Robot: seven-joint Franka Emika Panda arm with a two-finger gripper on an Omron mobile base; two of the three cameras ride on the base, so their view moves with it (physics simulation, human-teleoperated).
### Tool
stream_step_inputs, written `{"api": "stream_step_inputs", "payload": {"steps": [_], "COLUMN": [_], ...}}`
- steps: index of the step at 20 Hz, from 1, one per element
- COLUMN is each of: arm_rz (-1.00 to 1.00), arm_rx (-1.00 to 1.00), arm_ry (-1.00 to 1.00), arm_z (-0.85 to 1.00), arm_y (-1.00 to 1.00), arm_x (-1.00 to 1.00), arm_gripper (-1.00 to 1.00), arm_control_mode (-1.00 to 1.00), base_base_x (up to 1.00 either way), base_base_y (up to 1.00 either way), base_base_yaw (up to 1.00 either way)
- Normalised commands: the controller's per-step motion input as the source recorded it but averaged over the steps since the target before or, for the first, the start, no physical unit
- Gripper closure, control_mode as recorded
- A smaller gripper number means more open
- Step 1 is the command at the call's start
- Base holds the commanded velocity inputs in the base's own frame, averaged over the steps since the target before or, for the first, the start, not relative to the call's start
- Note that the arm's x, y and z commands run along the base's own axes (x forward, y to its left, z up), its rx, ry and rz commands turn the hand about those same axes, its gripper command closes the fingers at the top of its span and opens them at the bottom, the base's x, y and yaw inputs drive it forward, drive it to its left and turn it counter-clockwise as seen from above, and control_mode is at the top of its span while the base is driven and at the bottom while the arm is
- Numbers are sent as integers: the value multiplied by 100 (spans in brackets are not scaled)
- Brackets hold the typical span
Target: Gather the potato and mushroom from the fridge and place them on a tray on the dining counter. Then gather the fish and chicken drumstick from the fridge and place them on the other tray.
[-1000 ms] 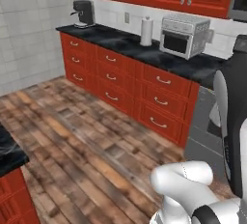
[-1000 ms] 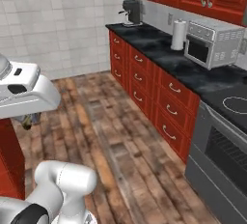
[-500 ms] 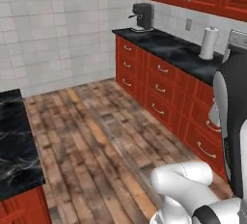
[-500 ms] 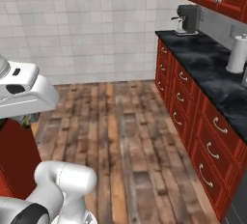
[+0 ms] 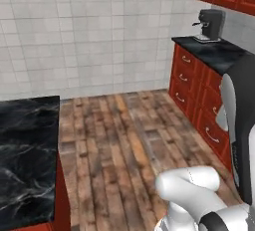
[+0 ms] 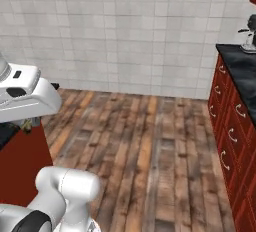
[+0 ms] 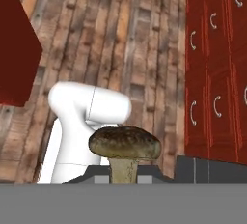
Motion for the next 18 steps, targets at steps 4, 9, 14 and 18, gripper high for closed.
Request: {"api": "stream_step_inputs", "payload": {"steps": [4,9,14,18], "arm_rz": [0,0,0,0], "arm_rx": [0,0,0,0], "arm_ry": [0,0,0,0], "arm_z": [0,0,0,0], "arm_y": [0,0,0,0], "arm_x": [0,0,0,0], "arm_gripper": [100,100,100,100], "arm_control_mode": [100,100,100,100], "base_base_x": [88,79,80,80], "base_base_y": [-36,-51,-52,-49], "base_base_yaw": [45,41,39,40]}}
